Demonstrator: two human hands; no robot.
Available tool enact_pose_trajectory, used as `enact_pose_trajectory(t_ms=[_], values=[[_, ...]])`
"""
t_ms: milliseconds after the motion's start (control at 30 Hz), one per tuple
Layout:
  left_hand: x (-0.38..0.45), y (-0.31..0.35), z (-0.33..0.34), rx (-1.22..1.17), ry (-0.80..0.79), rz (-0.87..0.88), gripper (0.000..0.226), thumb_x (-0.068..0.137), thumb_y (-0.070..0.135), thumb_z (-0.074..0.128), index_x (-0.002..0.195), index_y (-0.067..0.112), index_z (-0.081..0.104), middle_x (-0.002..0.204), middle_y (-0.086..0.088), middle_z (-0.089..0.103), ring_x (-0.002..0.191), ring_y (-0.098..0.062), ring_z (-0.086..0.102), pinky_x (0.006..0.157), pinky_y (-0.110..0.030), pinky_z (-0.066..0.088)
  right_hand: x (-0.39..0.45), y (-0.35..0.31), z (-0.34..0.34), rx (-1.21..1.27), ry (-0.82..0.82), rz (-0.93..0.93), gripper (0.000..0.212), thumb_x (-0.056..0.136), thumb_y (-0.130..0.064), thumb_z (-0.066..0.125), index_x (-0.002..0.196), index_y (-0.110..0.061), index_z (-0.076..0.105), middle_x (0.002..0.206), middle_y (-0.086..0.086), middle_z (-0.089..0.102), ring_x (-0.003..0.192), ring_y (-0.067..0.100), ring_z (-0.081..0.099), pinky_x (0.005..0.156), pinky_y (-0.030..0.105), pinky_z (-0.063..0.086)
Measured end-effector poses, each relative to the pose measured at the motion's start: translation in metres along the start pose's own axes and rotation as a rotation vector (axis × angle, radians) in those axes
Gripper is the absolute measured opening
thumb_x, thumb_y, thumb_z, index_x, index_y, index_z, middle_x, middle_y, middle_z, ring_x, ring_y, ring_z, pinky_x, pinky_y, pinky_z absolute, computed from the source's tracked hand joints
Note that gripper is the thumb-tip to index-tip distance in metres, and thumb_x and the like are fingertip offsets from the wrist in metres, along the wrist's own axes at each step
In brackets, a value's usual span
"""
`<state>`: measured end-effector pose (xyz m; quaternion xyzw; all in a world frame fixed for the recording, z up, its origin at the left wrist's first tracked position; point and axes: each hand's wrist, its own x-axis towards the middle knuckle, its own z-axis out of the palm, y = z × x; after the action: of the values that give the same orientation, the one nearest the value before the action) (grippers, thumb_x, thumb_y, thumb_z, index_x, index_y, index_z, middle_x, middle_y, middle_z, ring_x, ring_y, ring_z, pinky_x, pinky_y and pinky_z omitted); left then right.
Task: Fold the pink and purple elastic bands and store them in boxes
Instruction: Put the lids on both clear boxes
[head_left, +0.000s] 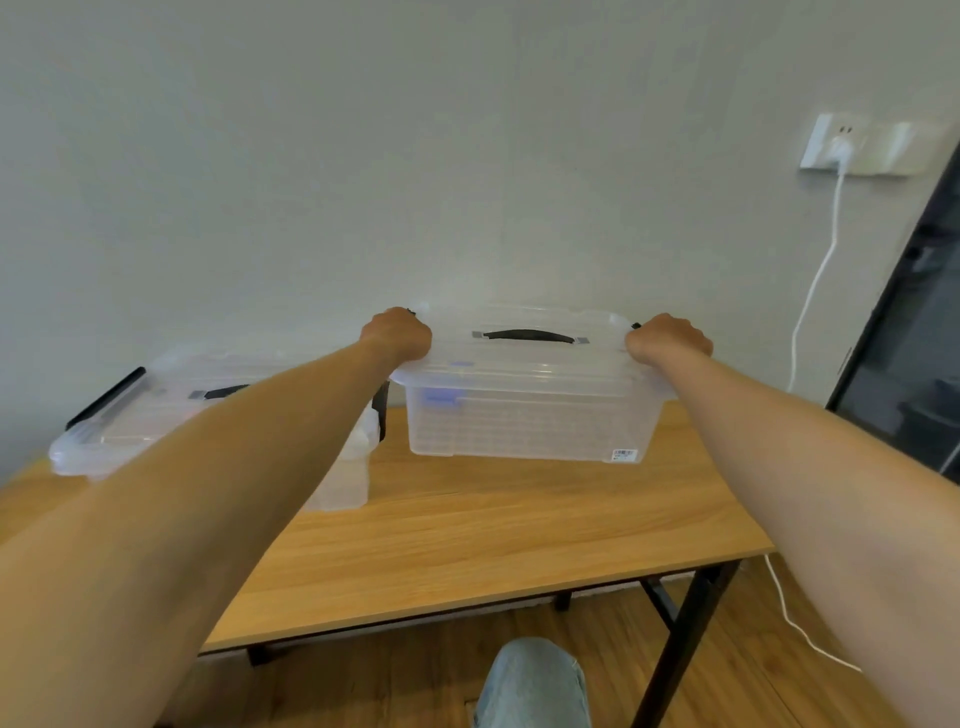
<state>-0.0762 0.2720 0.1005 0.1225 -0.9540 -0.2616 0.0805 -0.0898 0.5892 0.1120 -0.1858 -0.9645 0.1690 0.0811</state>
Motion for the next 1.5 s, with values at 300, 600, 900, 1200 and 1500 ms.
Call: enact_pose_trajectory(t_ms=[300,600,900,1200,1500], values=[[0.0,-0.039,-0.099,-0.038,0.05,-0.08,0.024,0.104,0.017,0.043,0.115,0.0,0.054,0.119,-0.024,0.058,0.097,-0.044,0.062,0.051,-0.032,0.054,-0.029,-0.067,-0.035,0.223,-0.066,-0.126,0.034,0.098,-0.036,0.054,0.111,-0.005,0.056,0.102,0.011,0.06,0.085,0.032,0.061,0.073,0.037,0.054],[-0.009,-0.126,-0.174,-0.065,0.072,-0.189,0.02,0.104,0.016,0.049,0.105,-0.004,0.052,0.113,-0.025,0.053,0.092,-0.047,0.062,0.028,-0.035,0.048,-0.071,-0.156,-0.013,0.452,-0.238,-0.212,0.019,0.084,-0.015,0.063,0.096,-0.001,0.061,0.099,0.019,0.068,0.08,0.042,0.074,0.065,0.053,0.065],[-0.024,-0.216,-0.218,0.053,0.144,-0.233,0.029,0.103,0.025,0.055,0.102,-0.003,0.05,0.101,-0.023,0.059,0.085,-0.04,0.057,0.067,-0.04,0.05,-0.112,-0.229,0.02,0.492,-0.351,-0.323,0.016,0.087,-0.015,0.062,0.094,-0.001,0.06,0.079,0.015,0.065,0.059,0.034,0.069,0.06,0.043,0.064],[-0.024,-0.274,-0.236,0.056,0.154,-0.308,0.04,0.101,0.033,0.059,0.106,-0.005,0.052,0.091,-0.017,0.055,0.072,-0.034,0.055,0.038,-0.034,0.047,-0.136,-0.266,0.047,0.53,-0.45,-0.357,0.025,0.088,-0.021,0.063,0.104,-0.001,0.062,0.089,0.015,0.067,0.07,0.033,0.073,0.059,0.04,0.064],[0.009,-0.292,-0.221,-0.061,0.177,-0.282,0.054,0.098,0.043,0.063,0.119,-0.007,0.061,0.107,-0.019,0.058,0.094,-0.038,0.056,0.078,-0.039,0.046,-0.138,-0.27,0.056,0.503,-0.459,-0.315,0.023,0.096,-0.025,0.052,0.11,-0.007,0.058,0.087,0.008,0.062,0.066,0.025,0.067,0.045,0.029,0.053]])
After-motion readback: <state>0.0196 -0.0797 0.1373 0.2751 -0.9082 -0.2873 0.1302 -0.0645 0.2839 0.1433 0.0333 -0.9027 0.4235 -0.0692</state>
